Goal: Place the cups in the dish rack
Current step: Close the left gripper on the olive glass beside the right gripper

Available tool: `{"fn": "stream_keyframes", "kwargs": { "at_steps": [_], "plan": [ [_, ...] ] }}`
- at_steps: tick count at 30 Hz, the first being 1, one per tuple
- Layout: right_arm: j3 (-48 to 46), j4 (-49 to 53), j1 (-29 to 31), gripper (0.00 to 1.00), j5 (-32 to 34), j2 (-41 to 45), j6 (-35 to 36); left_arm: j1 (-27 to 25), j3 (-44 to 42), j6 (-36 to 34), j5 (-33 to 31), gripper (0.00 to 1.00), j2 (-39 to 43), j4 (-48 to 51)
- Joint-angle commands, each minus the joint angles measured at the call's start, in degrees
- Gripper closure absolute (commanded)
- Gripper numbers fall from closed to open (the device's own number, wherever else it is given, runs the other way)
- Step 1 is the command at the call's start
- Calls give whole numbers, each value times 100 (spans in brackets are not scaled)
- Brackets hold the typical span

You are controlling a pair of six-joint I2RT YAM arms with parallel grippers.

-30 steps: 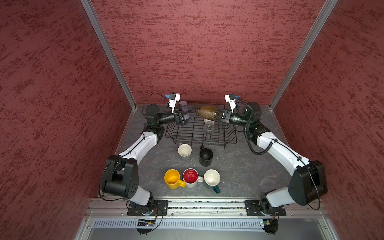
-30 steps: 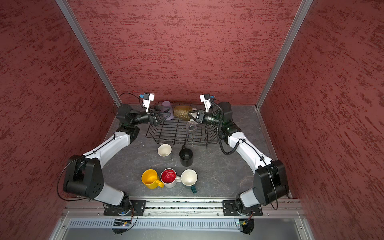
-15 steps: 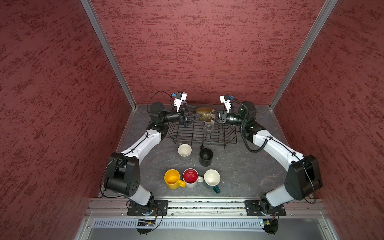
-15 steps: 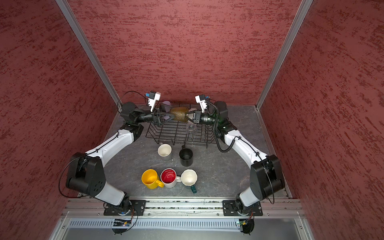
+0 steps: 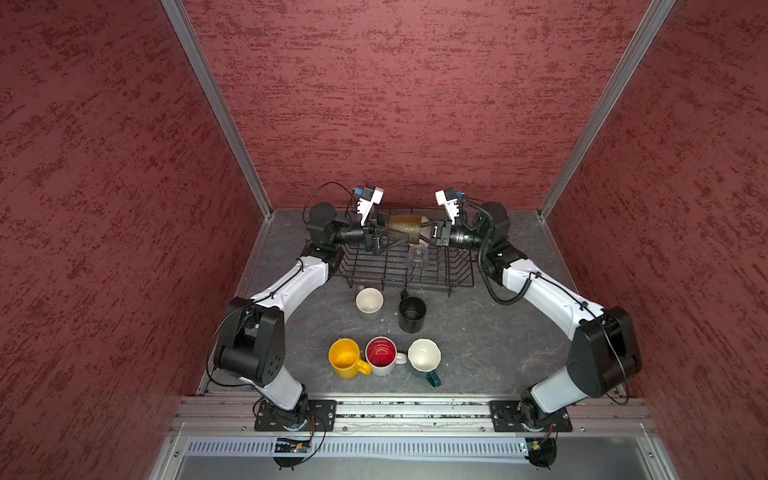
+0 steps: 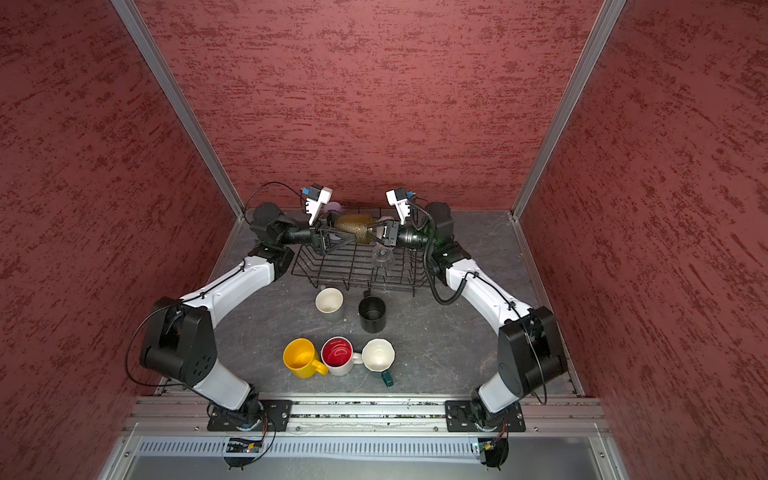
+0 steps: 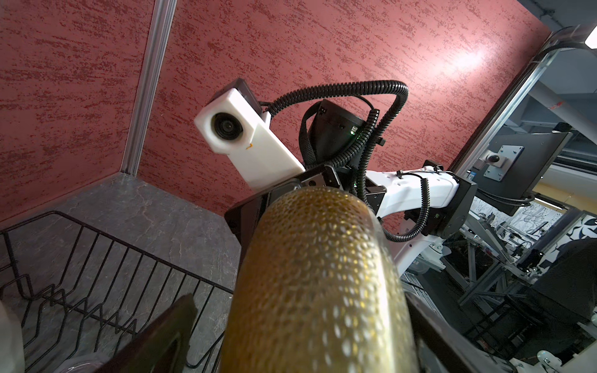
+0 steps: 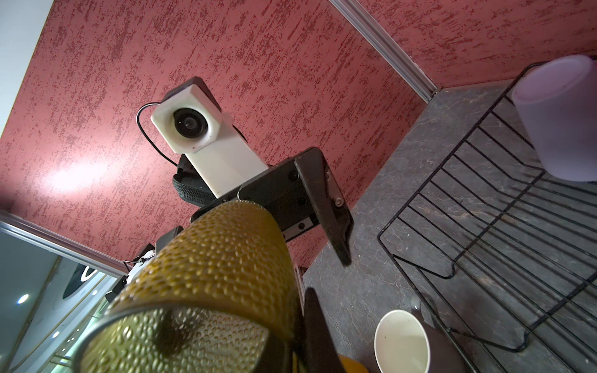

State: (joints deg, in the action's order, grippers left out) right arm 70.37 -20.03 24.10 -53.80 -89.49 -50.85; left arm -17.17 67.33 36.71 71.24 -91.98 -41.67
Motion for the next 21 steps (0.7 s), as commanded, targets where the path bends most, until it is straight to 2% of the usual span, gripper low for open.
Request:
{"fn": "stream_keyframes", "kwargs": {
  "at_steps": [1, 21],
  "plan": [
    [99, -334, 56, 100, -86, -16, -108, -20, 92, 63, 118, 2, 97, -216],
    [64, -541, 104, 100, -96, -122, -254, -64, 111, 267, 267, 1, 141, -456]
  ]
}}
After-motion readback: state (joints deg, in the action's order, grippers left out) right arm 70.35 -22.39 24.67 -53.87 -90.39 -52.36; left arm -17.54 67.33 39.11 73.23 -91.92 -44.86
